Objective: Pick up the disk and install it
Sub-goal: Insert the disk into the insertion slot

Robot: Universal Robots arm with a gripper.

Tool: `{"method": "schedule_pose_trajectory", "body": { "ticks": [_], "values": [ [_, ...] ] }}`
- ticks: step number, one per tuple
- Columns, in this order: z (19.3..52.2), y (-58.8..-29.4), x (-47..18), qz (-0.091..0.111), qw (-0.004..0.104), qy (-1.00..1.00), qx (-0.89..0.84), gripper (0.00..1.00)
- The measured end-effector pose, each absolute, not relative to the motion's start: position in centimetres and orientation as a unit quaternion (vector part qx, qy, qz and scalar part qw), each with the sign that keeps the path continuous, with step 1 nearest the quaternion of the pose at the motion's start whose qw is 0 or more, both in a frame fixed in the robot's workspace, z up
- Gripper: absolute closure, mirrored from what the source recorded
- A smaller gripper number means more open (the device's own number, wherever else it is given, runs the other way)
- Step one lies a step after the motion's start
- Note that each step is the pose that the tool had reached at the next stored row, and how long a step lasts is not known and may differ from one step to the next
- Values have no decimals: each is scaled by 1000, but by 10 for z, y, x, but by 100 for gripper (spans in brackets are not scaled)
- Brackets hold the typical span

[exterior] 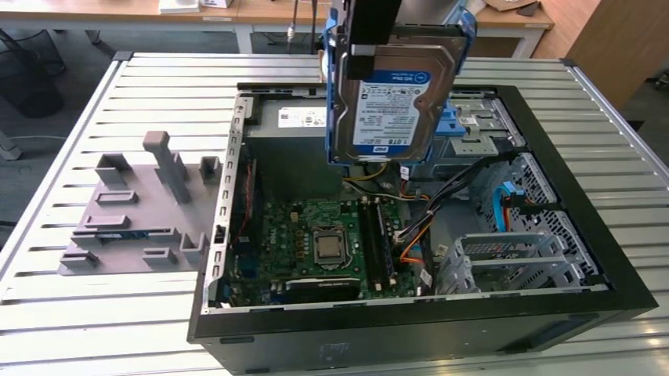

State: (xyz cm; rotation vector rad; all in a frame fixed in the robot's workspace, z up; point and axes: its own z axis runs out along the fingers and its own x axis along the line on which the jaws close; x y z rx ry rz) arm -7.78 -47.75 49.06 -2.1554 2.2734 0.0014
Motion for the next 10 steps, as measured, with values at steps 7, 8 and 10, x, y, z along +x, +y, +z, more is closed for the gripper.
{"method": "schedule_pose_trajectory", "body": {
  "ticks": [7, 8, 10],
  "values": [
    [489, -493, -76, 0, 4, 727, -687, 64],
    [489, -494, -74, 0, 4, 727, -687, 64],
    [489, -495, -70, 0, 4, 727, -687, 64]
  ]
}}
